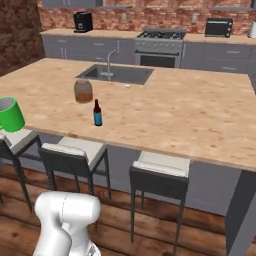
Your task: Open the cabinet directly in front. Then move the beer and the mug to the dining counter with the jar on it.
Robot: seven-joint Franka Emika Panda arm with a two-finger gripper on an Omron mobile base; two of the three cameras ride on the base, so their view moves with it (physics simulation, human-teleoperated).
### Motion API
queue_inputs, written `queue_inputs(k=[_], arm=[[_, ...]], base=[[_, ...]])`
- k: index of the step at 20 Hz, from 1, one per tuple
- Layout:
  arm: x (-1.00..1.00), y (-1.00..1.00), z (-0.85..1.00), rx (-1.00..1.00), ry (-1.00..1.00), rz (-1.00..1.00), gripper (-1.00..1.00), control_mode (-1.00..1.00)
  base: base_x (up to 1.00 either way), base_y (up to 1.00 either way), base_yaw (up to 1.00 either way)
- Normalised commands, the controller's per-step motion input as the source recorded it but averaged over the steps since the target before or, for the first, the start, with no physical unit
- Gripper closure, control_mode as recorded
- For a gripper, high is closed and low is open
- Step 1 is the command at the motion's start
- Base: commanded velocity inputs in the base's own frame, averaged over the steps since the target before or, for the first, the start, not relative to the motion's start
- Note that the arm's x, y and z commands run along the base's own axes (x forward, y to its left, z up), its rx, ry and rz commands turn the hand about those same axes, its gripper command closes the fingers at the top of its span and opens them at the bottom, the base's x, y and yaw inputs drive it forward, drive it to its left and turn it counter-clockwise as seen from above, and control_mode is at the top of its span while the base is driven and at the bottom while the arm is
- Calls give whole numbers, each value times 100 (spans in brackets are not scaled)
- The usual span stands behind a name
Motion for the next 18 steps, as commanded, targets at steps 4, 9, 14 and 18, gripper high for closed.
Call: queue_inputs(k=[4,9,14,18], arm=[[0,0,0,0,0,0,100,100],[0,0,0,0,0,0,100,100],[0,0,0,0,0,0,100,100],[0,0,0,0,0,0,100,100]], base=[[68,100,-22],[74,100,-23],[32,28,-2],[88,0,0]])
